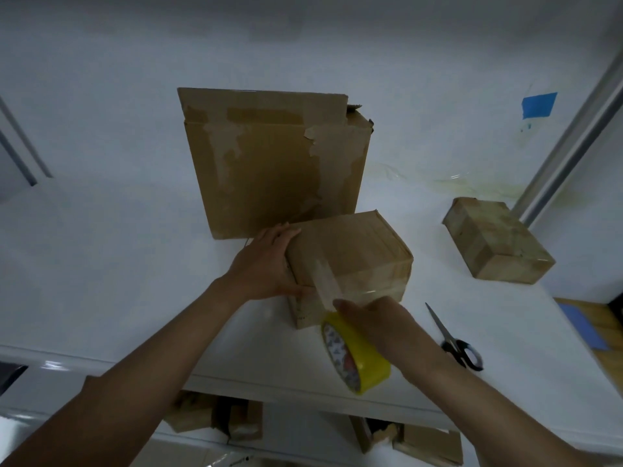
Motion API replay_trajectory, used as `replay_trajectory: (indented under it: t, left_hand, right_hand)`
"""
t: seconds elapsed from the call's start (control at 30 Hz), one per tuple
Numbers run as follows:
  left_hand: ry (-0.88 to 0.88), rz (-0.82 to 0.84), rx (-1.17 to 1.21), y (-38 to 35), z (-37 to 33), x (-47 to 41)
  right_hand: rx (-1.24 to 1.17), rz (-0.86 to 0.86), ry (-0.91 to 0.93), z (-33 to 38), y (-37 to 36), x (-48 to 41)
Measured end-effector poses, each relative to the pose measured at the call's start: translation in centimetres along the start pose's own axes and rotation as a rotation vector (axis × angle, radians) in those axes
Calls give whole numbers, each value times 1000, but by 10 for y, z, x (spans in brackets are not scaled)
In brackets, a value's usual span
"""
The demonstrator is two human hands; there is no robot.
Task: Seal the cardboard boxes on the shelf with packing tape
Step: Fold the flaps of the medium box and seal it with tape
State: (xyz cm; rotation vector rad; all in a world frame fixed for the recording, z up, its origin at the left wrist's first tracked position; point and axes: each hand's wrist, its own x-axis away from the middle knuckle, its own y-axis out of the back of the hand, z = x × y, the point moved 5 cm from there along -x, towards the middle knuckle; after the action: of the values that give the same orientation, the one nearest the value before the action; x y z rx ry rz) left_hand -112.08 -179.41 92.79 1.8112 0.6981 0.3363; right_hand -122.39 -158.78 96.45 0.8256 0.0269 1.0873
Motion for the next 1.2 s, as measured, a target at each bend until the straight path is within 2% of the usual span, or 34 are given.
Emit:
replay_trajectory:
  t: [0.07,0.27,0.47,0.73,0.87,1.07,1.2]
  left_hand:
    - [0,3,-8,-1,-2,1]
    - [2,46,-16,-1,-2,-2]
    - [-17,55,-3,-3,-1,-3]
    - [-10,-145,372,-28,4,12]
    - [7,-116,573,-43,10,12]
    - [50,-110,648,-47,13,13]
    - [54,-130,637,-43,12,10]
  right_hand:
    - [-21,54,41,-8,-6,2]
    - [-46,51,74,-22,-13,-5]
    - [89,41,16,-38,-20,-16]
    - [-12,74,-6,-49,-30,-26]
    - [-146,61,-58,-54,-29,-28]
    - [-281,127,-58,-52,-33,-26]
    - [-268,128,-53,-47,-35,-27]
